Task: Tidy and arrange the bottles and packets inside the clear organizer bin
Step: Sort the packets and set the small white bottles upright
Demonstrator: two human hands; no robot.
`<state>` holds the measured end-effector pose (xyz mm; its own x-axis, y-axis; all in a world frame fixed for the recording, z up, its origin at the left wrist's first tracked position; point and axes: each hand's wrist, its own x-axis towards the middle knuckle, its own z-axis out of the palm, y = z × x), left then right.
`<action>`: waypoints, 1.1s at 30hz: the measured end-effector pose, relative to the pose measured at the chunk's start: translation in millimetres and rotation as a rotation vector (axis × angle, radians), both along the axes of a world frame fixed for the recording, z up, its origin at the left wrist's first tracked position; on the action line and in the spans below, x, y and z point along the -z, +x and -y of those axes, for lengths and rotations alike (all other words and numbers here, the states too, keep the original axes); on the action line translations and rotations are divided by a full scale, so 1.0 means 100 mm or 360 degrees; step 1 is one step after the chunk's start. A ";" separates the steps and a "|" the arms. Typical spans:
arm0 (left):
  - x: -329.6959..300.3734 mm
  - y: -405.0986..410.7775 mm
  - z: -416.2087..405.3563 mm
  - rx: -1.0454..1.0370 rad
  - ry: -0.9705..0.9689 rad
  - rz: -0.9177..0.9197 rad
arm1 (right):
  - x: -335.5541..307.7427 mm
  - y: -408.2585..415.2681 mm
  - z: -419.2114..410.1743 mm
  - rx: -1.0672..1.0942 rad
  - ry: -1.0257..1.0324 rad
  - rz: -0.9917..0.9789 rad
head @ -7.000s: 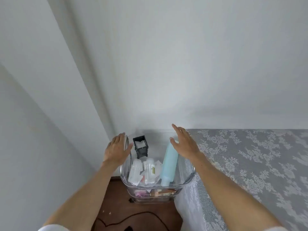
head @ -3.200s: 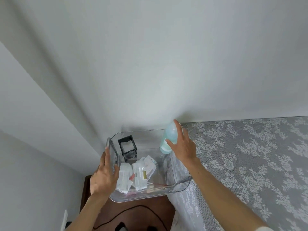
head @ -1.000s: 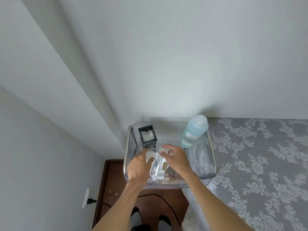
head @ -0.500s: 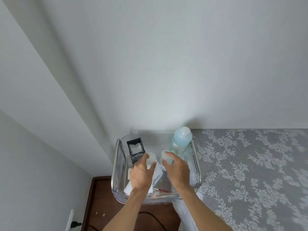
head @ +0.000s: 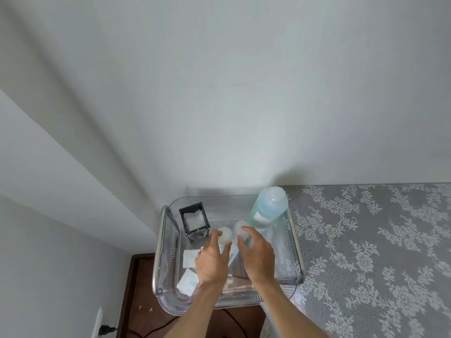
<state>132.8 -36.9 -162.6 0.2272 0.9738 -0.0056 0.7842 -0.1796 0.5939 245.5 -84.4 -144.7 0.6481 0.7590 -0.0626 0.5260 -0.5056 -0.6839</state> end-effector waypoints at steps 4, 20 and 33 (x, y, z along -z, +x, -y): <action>0.14 -0.02 -0.03 0.0092 -0.0024 0.0006 | 0.04 -0.03 0.05 0.0042 -0.0005 0.0008; 0.10 0.40 -0.24 -0.0250 -0.0212 0.0232 | 0.19 0.08 -0.19 0.0011 0.0159 0.0232; 0.30 0.24 -0.49 -0.0058 -0.0037 0.0193 | 0.26 0.10 -0.26 -0.0032 0.0211 0.0351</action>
